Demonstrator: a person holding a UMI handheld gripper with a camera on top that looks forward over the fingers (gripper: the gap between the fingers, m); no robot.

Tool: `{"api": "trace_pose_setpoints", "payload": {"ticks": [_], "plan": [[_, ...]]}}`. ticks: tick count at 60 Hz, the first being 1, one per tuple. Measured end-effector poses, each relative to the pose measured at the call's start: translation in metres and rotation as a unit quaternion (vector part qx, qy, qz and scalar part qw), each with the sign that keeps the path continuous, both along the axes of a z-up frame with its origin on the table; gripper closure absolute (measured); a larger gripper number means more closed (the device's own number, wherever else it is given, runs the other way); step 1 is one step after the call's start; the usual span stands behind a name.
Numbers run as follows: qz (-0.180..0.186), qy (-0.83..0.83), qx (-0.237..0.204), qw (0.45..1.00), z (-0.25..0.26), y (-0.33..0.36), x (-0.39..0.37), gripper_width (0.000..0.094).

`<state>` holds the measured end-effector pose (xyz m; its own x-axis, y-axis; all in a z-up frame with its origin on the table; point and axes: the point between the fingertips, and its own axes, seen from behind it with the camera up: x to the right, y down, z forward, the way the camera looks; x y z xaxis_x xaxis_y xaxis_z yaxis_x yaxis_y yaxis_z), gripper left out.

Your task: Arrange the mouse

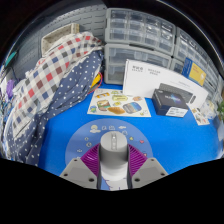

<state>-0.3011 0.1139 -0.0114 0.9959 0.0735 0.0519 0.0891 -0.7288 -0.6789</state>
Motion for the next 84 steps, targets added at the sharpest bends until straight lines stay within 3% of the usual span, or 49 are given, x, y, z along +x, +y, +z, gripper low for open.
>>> {"api": "trace_pose_setpoints", "payload": {"ticks": [11, 17, 37, 47, 64, 84], "plan": [[-0.02, 0.029, -0.015, 0.999, 0.0, -0.002, -0.004, 0.044], [-0.038, 0.049, -0.016, 0.998, 0.018, -0.003, 0.0, 0.0094], [-0.025, 0.064, 0.074, 0.995, 0.175, -0.024, 0.004, 0.012], [-0.014, 0.055, 0.108, 0.993, 0.228, -0.051, 0.009, 0.0118], [-0.023, 0.069, 0.131, 0.989, 0.262, -0.08, 0.026, 0.0124], [-0.037, 0.042, 0.119, 0.991, 0.247, -0.095, 0.06, 0.0128]]}}
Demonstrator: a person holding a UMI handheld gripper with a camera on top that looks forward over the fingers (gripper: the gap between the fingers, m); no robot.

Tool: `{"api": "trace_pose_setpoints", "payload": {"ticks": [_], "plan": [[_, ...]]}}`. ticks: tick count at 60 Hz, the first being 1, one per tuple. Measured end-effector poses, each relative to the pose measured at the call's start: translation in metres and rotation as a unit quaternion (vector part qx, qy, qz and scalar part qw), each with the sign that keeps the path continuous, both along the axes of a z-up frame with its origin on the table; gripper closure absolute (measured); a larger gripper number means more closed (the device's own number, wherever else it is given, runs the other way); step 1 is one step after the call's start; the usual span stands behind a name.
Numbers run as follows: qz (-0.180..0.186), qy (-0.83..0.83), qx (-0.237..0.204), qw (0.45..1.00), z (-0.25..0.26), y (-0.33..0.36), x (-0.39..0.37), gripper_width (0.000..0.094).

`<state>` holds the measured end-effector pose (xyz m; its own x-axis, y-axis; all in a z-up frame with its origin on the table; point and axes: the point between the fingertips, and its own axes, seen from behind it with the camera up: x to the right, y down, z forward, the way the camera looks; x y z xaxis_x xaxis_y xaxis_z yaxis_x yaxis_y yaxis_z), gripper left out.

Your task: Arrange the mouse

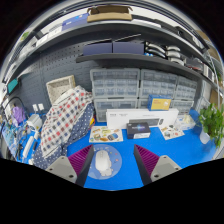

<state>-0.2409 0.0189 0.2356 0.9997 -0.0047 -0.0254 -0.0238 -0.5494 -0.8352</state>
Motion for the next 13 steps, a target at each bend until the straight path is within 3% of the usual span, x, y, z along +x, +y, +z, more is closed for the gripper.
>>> {"api": "trace_pose_setpoints", "payload": {"ticks": [13], "plan": [[-0.006, -0.001, -0.01, 1.0, -0.011, -0.004, 0.014, 0.0129]]}}
